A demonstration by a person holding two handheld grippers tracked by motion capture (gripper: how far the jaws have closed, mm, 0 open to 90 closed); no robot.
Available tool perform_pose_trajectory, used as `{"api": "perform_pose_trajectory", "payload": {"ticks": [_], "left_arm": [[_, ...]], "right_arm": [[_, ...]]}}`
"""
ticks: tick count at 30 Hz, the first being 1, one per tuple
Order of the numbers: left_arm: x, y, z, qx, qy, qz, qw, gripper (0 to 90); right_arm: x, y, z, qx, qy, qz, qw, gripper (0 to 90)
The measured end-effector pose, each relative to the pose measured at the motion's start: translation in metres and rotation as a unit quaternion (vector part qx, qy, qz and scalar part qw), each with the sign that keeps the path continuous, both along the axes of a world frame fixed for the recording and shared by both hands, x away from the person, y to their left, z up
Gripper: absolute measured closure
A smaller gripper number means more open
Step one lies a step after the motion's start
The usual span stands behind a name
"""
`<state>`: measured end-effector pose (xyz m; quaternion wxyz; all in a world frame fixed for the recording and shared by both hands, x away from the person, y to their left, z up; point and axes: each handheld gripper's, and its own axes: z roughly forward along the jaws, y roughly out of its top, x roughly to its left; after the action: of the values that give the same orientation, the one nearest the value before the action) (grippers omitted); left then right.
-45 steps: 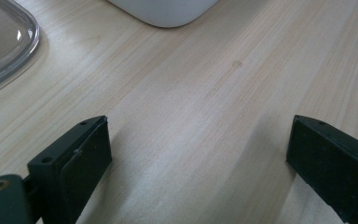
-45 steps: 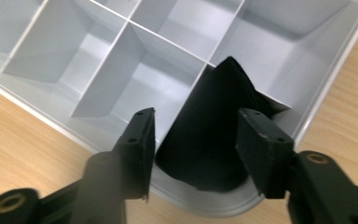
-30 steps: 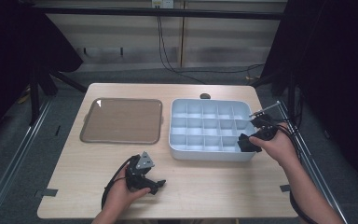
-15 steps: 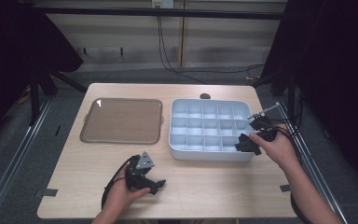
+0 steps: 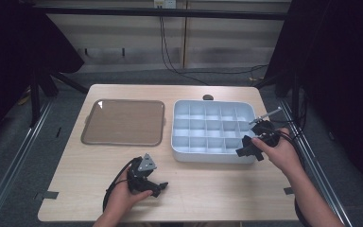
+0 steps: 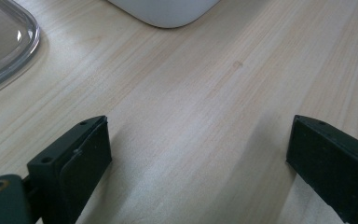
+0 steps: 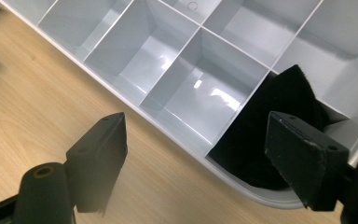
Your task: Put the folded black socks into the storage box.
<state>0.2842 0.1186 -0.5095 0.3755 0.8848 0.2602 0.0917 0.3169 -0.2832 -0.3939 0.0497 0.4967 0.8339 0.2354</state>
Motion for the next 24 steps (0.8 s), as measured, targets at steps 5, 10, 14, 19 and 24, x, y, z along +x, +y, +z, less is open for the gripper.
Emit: {"api": "perform_pose_trajectory", "payload": {"ticks": [5,10,14,19,24], "left_arm": [[0.0,0.0,0.0,0.005,-0.001,-0.003,1.0,5.8],[0.0,0.001,0.0,0.005,-0.001,-0.004,1.0,5.8],[0.0,0.0,0.0,0.005,-0.001,-0.003,1.0,5.8],[0.0,0.0,0.0,0.006,-0.001,-0.003,1.0,5.8],[0.0,0.001,0.0,0.005,-0.001,-0.004,1.0,5.8]], "right_arm": [[-0.004,0.002,0.001,0.008,-0.004,0.007,0.9999,21.0],[-0.009,0.004,0.001,0.011,-0.003,0.011,0.9999,21.0],[-0.013,0.007,0.0,0.014,-0.008,0.022,0.9996,21.0],[-0.017,0.011,-0.002,0.016,-0.007,0.03,0.9994,21.0],[-0.021,0.013,-0.003,0.021,-0.009,0.034,0.9992,21.0]]}}
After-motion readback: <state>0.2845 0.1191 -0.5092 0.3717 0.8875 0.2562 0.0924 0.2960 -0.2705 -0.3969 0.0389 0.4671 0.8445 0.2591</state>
